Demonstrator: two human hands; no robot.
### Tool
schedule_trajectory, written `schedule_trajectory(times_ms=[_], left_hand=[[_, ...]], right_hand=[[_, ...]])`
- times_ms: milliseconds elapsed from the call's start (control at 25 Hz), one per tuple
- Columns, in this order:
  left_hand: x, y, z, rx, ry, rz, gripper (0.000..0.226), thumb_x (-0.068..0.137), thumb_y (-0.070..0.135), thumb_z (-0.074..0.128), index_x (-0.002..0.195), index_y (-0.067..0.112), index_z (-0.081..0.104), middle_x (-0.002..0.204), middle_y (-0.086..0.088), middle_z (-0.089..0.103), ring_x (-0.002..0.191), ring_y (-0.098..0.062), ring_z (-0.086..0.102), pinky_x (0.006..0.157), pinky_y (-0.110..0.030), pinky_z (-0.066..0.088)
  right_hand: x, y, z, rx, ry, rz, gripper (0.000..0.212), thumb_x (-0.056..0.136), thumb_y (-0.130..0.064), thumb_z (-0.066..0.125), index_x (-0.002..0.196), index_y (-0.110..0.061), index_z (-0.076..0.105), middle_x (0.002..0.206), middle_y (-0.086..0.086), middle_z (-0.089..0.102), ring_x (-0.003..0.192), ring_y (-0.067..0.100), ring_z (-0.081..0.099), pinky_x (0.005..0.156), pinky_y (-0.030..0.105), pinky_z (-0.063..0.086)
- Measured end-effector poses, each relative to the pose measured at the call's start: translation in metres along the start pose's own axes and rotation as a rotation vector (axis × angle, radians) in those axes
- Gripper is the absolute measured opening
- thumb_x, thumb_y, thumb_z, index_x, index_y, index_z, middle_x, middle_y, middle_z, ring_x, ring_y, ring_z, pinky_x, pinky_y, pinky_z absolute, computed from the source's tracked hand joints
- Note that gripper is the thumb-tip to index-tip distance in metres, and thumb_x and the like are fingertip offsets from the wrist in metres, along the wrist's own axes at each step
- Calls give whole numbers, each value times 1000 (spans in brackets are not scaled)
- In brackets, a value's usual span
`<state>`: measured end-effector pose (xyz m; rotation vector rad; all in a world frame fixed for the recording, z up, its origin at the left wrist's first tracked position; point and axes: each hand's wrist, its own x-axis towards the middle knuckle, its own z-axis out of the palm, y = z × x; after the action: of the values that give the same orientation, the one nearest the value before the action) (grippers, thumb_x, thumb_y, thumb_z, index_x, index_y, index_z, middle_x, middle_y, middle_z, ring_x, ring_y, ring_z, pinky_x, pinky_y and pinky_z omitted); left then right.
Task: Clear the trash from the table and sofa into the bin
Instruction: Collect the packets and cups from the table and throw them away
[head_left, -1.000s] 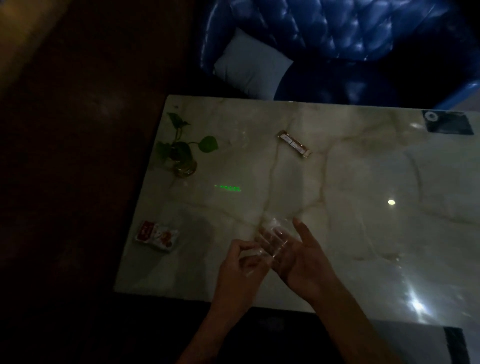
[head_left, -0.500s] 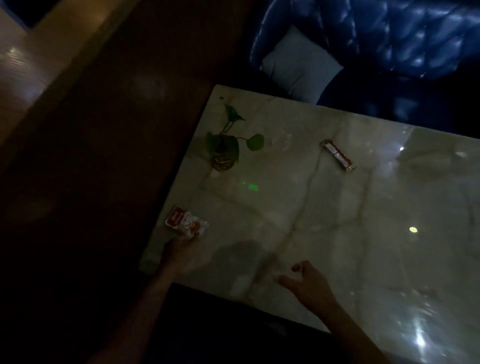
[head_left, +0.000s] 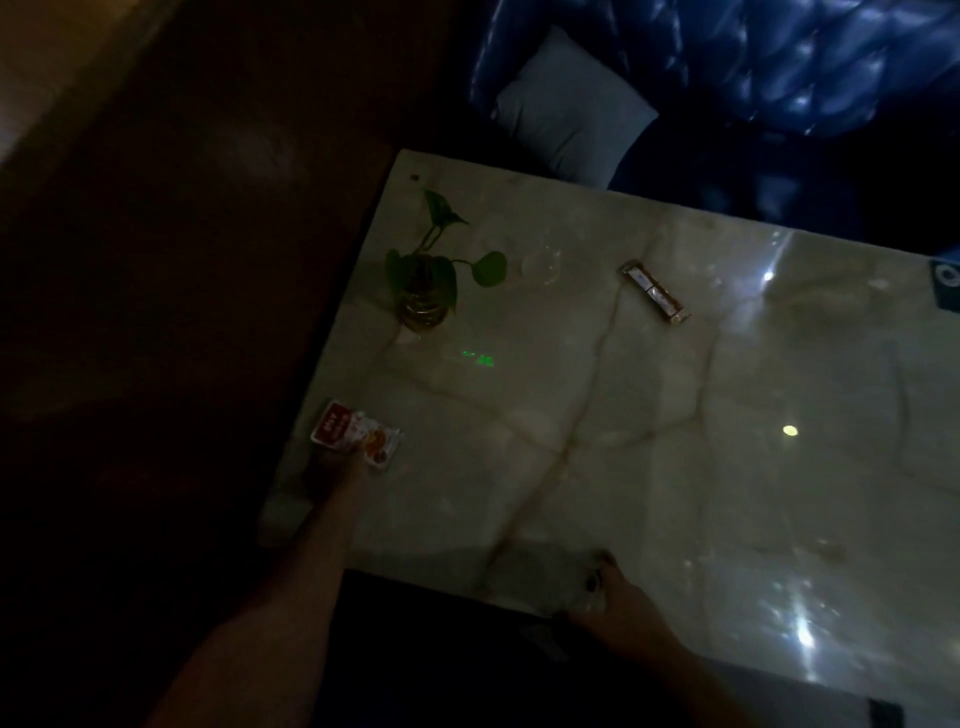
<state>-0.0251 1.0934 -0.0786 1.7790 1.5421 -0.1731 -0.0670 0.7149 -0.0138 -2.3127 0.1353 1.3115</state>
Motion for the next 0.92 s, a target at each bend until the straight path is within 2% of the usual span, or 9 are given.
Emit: schedule_trajectory(times_ms=[80, 280, 360, 480, 600, 680, 760, 840, 920], left_hand=[[-1, -1, 0, 7, 20, 7, 56, 87, 30, 67, 126, -9, 57, 130, -32, 57, 122, -43, 54, 102, -47, 43], [-4, -6, -5, 17, -41, 10, 49, 87, 30, 68, 115, -9, 65, 120, -30, 64, 113, -40, 61, 91, -44, 47], [-10, -10, -9, -146, -111, -11, 43, 87, 24, 68, 116, -7, 65, 116, -24, 67, 105, -37, 64, 86, -43, 50], [-31, -17, -24, -533, -246, -106, 33, 90, 14, 64, 118, -4, 62, 107, -19, 64, 80, -27, 63, 66, -37, 50], [-67, -26, -41, -626, -359, -132, 23, 89, 15, 64, 110, 5, 65, 103, -15, 68, 78, -25, 65, 64, -34, 51], [-99, -24, -49, -636, -397, -69, 13, 86, 15, 68, 98, 9, 69, 93, -13, 73, 78, -27, 69, 62, -33, 54], [-134, -19, -52, -626, -430, 11, 6, 84, 11, 70, 89, 9, 70, 85, -12, 74, 72, -26, 69, 59, -30, 55], [-170, -13, -50, -581, -510, 78, 4, 83, 10, 71, 86, 8, 70, 80, -11, 75, 68, -23, 70, 57, -30, 56], [-200, -8, -47, -502, -618, 141, 2, 85, 11, 69, 83, 10, 70, 81, -11, 76, 69, -23, 72, 60, -33, 57]], right_hand=[[-1, 0, -2, 10, -3, -10, 78, 85, -48, 70, 147, -18, 32, 142, 4, 54, 128, 20, 55, 93, 15, 37], [-4, 1, -2, 47, 8, -41, 64, 84, -43, 73, 137, -26, 41, 138, 0, 58, 121, 14, 58, 88, 9, 38], [-5, 1, -2, 75, 6, -58, 61, 82, -40, 76, 133, -27, 45, 135, 1, 59, 114, 10, 58, 82, 8, 38], [-7, -3, -5, 147, -24, 27, 66, 79, -37, 79, 132, -16, 47, 131, 8, 61, 110, 18, 60, 90, 25, 45], [-20, -22, -8, 173, 82, 72, 55, 74, -45, 81, 116, -19, 56, 118, 6, 62, 99, 17, 60, 77, 23, 42], [-31, -42, -14, 348, 146, 2, 47, 64, -56, 83, 96, -26, 64, 101, 3, 68, 87, 12, 65, 65, 19, 44], [-43, -66, -21, 662, 69, -84, 59, 47, -71, 83, 84, -27, 74, 90, 9, 75, 82, 15, 70, 66, 20, 50], [-55, -84, -28, 886, -56, -218, 65, 44, -76, 82, 90, -30, 78, 97, 6, 77, 86, 16, 72, 71, 24, 56], [-62, -93, -34, 914, -125, -309, 64, 59, -68, 80, 101, -20, 77, 106, 9, 76, 97, 24, 73, 78, 29, 57]])
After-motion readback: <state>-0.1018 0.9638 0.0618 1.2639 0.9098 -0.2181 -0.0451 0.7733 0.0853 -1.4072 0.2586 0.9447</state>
